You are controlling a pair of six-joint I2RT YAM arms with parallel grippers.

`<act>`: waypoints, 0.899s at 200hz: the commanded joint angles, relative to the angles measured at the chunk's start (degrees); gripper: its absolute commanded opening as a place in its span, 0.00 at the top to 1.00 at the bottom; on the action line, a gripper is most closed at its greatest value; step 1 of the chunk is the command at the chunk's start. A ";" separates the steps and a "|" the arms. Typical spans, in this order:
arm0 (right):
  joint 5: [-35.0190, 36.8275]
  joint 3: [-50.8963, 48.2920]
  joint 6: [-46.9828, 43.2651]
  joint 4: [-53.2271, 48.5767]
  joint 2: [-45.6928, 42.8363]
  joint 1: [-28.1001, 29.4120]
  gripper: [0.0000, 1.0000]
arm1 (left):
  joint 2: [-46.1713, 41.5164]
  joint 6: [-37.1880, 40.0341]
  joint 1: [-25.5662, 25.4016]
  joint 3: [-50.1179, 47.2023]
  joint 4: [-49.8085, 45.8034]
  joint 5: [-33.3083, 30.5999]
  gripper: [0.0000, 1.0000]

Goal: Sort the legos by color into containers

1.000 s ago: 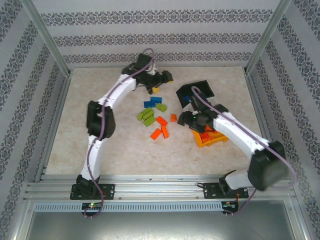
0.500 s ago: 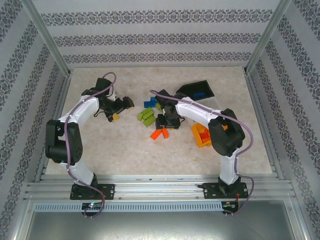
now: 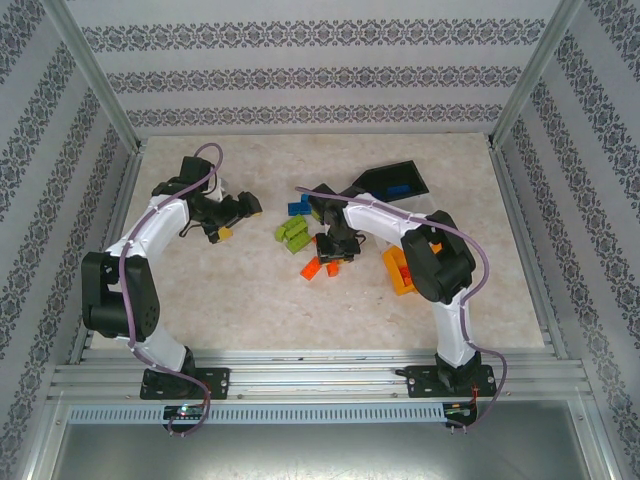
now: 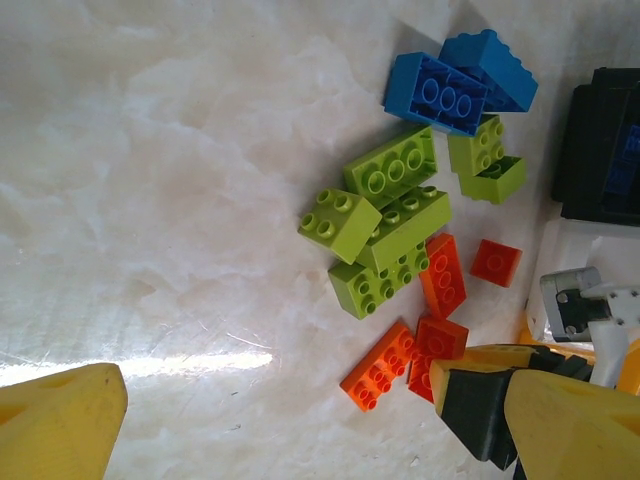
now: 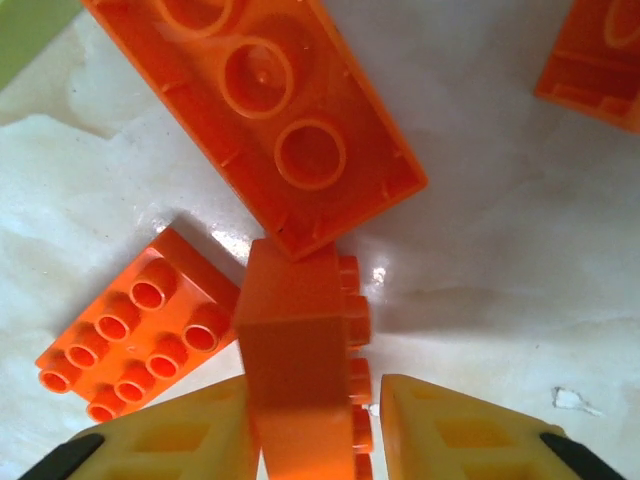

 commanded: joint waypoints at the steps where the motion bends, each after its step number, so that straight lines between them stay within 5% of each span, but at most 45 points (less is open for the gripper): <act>1: 0.72 0.55 0.54 -0.01 0.46 -0.30 0.68 | -0.07 1.89 0.94 -0.35 -0.95 1.38 0.02; 96: 4.18 -3.20 2.29 -3.69 -12.76 -3.24 0.74 | -0.42 9.15 -0.31 2.08 -4.17 0.86 0.01; 180: 8.25 -20.71 1.47 -5.61 -31.74 -24.13 0.73 | 1.55 11.85 -11.89 2.33 -2.07 0.42 0.00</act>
